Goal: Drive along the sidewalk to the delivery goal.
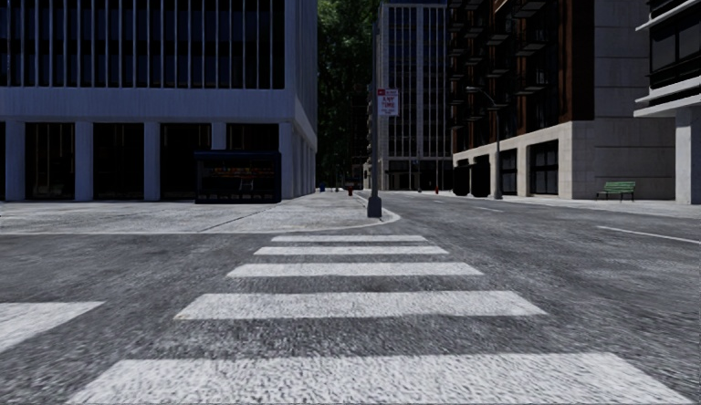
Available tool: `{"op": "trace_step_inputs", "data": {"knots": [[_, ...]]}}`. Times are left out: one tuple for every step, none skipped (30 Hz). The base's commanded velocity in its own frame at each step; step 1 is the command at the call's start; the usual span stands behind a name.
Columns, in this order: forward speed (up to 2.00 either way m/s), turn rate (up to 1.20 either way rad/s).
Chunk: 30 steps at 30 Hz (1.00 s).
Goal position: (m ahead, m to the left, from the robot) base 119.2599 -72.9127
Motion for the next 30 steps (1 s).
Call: {"op": "trace_step_inputs", "data": {"knots": [[2.00, 0.27], [2.00, 0.27], [2.00, 0.27], [2.00, 0.24], [2.00, 0.00], [2.00, 0.00], [2.00, 0.00], [2.00, 0.00], [2.00, 0.00], [2.00, 0.00], [2.00, 0.00], [2.00, 0.00], [2.00, 0.00], [2.00, 0.00], [2.00, 0.00], [2.00, 0.00], [2.00, 0.00], [2.00, 0.11], [2.00, 0.11], [2.00, 0.23], [2.00, 0.31], [2.00, 0.36], [2.00, 0.36], [2.00, 0.37], [2.00, 0.38], [2.00, 0.38], [2.00, 0.38], [2.00, 0.38], [2.00, 0.38], [2.00, 0.38]]}}
